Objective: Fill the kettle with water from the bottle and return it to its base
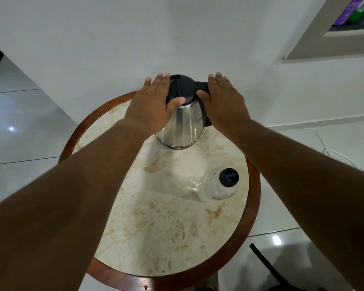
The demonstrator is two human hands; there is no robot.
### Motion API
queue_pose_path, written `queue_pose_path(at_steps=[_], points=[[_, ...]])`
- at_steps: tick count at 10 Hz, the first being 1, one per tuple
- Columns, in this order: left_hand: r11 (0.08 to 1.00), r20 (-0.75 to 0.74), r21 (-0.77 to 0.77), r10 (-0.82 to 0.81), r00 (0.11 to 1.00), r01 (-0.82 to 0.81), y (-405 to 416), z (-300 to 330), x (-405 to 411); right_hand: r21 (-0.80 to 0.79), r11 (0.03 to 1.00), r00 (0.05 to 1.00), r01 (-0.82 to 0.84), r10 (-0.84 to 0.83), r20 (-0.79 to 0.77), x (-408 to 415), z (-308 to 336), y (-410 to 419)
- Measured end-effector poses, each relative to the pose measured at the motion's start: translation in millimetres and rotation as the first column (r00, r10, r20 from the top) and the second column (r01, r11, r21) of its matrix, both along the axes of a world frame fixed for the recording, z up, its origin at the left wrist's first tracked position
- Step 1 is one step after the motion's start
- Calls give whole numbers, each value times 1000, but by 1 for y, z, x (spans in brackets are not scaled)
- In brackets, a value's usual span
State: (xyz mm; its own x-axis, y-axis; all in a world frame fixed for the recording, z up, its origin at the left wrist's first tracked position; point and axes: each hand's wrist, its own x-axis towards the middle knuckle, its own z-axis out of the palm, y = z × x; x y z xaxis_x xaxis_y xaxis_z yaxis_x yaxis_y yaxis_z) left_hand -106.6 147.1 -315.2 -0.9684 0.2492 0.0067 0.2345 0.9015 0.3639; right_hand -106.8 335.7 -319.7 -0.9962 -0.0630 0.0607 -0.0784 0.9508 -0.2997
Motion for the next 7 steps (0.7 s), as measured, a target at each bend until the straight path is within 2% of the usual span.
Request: queue_pose_path(at_steps=[2,4,5,6,7], points=[[1000,2,19,3,1000,-3,-1,-2,-1,5,1000,1000,1,-1,-17,0,-2,0],[997,26,-73,-30,999,32,-6,15,4,6,999,995,-33,32,99,2,17,-1],[1000,43,-26,19,999,-18,-17,38,17,-12,998,988,-65,66,138,10,44,1],[997,39,-47,64,997,-62,-22,85,21,3,996,988,-84,83,129,9,96,3],[989,-67,-131,59,996,-68,-32,153,25,89,985,989,-150,149,9,6,183,3]])
